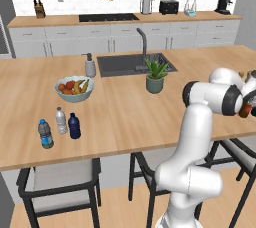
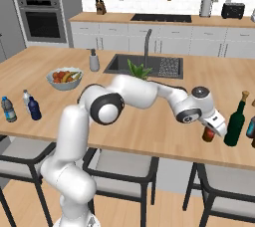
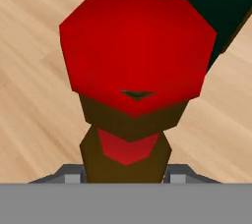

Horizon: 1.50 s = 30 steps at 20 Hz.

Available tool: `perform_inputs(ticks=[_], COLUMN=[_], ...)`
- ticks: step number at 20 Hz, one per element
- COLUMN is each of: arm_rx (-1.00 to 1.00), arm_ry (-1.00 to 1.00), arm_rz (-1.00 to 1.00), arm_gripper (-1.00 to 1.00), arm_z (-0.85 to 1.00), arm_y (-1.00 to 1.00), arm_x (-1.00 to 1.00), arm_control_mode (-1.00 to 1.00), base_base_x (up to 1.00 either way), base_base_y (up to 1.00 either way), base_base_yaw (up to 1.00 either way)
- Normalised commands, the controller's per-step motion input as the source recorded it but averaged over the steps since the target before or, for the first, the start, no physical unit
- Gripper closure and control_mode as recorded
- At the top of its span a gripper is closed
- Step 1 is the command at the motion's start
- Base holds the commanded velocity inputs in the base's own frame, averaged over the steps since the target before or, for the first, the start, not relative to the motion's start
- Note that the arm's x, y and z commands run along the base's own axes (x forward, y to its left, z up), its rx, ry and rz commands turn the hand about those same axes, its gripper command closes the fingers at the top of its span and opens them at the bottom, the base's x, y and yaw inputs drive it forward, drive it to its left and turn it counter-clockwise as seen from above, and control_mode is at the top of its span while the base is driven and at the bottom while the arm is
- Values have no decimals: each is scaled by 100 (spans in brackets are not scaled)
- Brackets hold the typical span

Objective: Move the plastic bottles in the middle to the plastics group, and the glass bottles in the middle to the glass group.

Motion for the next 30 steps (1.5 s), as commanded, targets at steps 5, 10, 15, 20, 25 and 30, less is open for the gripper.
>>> perform_inputs(ticks=[5,10,15,20,25,30], arm_rx=[1,0,0,0,0,-1], arm_ry=[0,0,0,0,0,0], arm_rz=[0,0,0,0,0,0], arm_gripper=[100,100,100,100,-100,-100], arm_z=[-51,-8,1,0,0,9], arm_y=[-1,-10,-6,0,0,0], arm_x=[0,1,19,3,0,0], arm_control_mode=[-100,-100,-100,-100,-100,-100], base_base_x=[0,0,0,0,0,0], base_base_y=[0,0,0,0,0,0], base_base_yaw=[0,0,0,0,0,0])
